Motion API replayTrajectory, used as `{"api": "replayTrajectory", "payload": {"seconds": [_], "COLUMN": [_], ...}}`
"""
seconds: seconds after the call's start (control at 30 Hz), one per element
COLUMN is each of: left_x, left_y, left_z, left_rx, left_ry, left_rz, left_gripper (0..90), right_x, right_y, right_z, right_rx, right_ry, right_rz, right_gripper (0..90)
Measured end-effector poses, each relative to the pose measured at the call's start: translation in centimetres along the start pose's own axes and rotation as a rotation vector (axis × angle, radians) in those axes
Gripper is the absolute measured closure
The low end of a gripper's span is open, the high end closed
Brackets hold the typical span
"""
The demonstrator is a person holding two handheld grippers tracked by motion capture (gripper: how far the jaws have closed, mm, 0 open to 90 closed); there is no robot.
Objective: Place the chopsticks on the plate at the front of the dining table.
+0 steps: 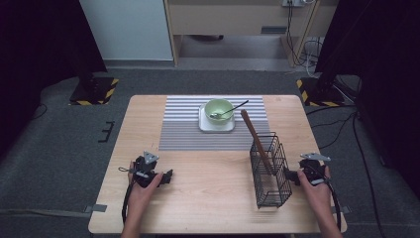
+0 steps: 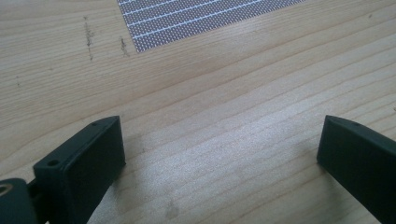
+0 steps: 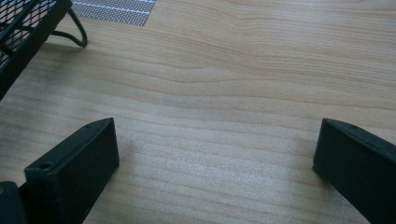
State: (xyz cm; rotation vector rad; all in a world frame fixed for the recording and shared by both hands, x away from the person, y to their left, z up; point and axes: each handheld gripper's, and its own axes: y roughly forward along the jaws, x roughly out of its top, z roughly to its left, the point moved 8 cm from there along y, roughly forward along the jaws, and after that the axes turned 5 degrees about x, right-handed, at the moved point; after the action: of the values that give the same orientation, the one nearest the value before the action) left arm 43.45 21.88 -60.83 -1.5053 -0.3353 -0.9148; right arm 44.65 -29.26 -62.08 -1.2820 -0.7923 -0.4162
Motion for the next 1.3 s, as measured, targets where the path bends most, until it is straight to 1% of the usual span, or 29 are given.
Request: {"api": "replayTrajectory", "payload": {"seconds": [0.07, 0.1, 0.13, 0.17, 0.2, 0.23, 0.3, 0.33, 0.37, 0.4, 0.47, 0.5, 0.53, 0.6, 0.7, 0.77, 0.8, 0.83, 0.9, 0.93, 0.97, 1.0, 1.03, 1.07, 1.13, 1.2, 1.23, 1.27, 1.3], "left_x": [0.0, 0.0, 0.0, 0.0, 0.0, 0.0, 0.0, 0.0, 0.0, 0.0, 0.0, 0.0, 0.0, 0.0, 0.0, 0.0, 0.0, 0.0, 0.0, 0.0, 0.0, 0.0, 0.0, 0.0, 0.0, 0.0, 0.0, 0.0, 0.0], "left_y": [0.0, 0.0, 0.0, 0.0, 0.0, 0.0, 0.0, 0.0, 0.0, 0.0, 0.0, 0.0, 0.0, 0.0, 0.0, 0.0, 0.0, 0.0, 0.0, 0.0, 0.0, 0.0, 0.0, 0.0, 0.0, 0.0, 0.0, 0.0, 0.0], "left_z": [0.0, 0.0, 0.0, 0.0, 0.0, 0.0, 0.0, 0.0, 0.0, 0.0, 0.0, 0.0, 0.0, 0.0, 0.0, 0.0, 0.0, 0.0, 0.0, 0.0, 0.0, 0.0, 0.0, 0.0, 0.0, 0.0, 0.0, 0.0, 0.0], "left_rx": [-0.001, -0.001, -0.001, 0.0, 0.0, 0.0, 0.0, 0.0, 0.0, 0.0, 0.0, 0.0, 0.0, 0.0, 0.0, 0.0, 0.0, 0.0, 0.0, 0.0, 0.0, 0.0, 0.0, 0.0, 0.0, 0.0, 0.0, 0.0, 0.0], "left_ry": [0.0, 0.0, 0.0, 0.0, 0.0, 0.0, 0.0, 0.0, 0.0, 0.0, -0.001, 0.0, 0.0, 0.0, -0.001, 0.0, 0.0, 0.0, 0.0, 0.0, 0.0, 0.0, -0.001, -0.001, -0.001, -0.001, 0.0, -0.001, -0.001], "left_rz": [0.0, 0.0, 0.001, 0.0, 0.001, 0.001, 0.001, 0.001, 0.001, 0.001, 0.001, 0.001, 0.001, 0.001, 0.001, 0.001, 0.001, 0.001, 0.001, 0.001, 0.001, 0.001, 0.001, 0.001, 0.001, 0.001, 0.001, 0.001, 0.001], "left_gripper": [0.1, 0.1, 0.1, 0.1, 0.1, 0.1, 0.1, 0.1, 0.1, 0.1, 0.1, 0.1, 0.1, 0.1, 0.1, 0.1, 0.1, 0.1, 0.1, 0.1, 0.1, 0.1, 0.1, 0.1, 0.1, 0.1, 0.1, 0.1, 0.1], "right_x": [0.0, -0.1, -0.1, 0.1, 0.2, 0.3, 0.5, 1.0, 1.0, 1.6, 1.8, 2.7, 3.0, 3.6, 4.9, 5.8, 5.8, 7.2, 8.5, 8.5, 9.7, 9.7, 10.3, 11.3, 12.2, 12.7, 13.6, 14.1, 14.1], "right_y": [-0.1, -0.2, -0.4, -0.9, -1.1, -1.4, -1.7, -2.4, -2.4, -3.2, -3.4, -4.1, -4.4, -4.8, -5.6, -6.1, -6.1, -6.8, -7.4, -7.4, -8.0, -8.0, -8.2, -8.6, -8.9, -9.1, -9.4, -9.6, -9.6], "right_z": [0.0, -0.1, -0.2, -0.5, -0.5, -0.6, -0.7, -0.9, -0.9, -1.1, -1.1, -1.3, -1.4, -1.4, -1.1, -0.9, -0.9, -0.6, -0.3, -0.3, 0.2, 0.2, 0.5, 0.9, 1.2, 1.4, 1.9, 2.1, 2.1], "right_rx": [0.01, 0.016, 0.021, 0.046, 0.06, 0.07, 0.074, 0.086, 0.086, 0.105, 0.107, 0.107, 0.108, 0.117, 0.139, 0.14, 0.14, 0.149, 0.158, 0.158, 0.173, 0.173, 0.183, 0.198, 0.213, 0.219, 0.227, 0.231, 0.231], "right_ry": [-0.005, -0.009, -0.008, -0.002, -0.002, -0.013, -0.014, -0.017, -0.017, -0.02, -0.025, -0.042, -0.047, -0.042, -0.06, -0.084, -0.084, -0.107, -0.123, -0.123, -0.137, -0.137, -0.145, -0.156, -0.16, -0.163, -0.181, -0.187, -0.187], "right_rz": [0.001, -0.002, 0.008, 0.007, 0.005, 0.008, 0.017, 0.017, 0.017, 0.021, 0.023, 0.019, 0.017, 0.015, 0.01, 0.006, 0.006, -0.005, -0.022, -0.022, -0.033, -0.033, -0.035, -0.043, -0.05, -0.05, -0.053, -0.057, -0.057], "right_gripper": [1.3, 3.5, 4.7, 4.8, 5.8, 6.3, 7.0, 9.6, 9.6, 11.6, 12.1, 14.4, 15.0, 18.5, 23.7, 24.9, 24.9, 28.7, 31.0, 31.0, 34.3, 34.3, 35.6, 38.7, 41.1, 42.6, 45.4, 46.8, 46.8]}}
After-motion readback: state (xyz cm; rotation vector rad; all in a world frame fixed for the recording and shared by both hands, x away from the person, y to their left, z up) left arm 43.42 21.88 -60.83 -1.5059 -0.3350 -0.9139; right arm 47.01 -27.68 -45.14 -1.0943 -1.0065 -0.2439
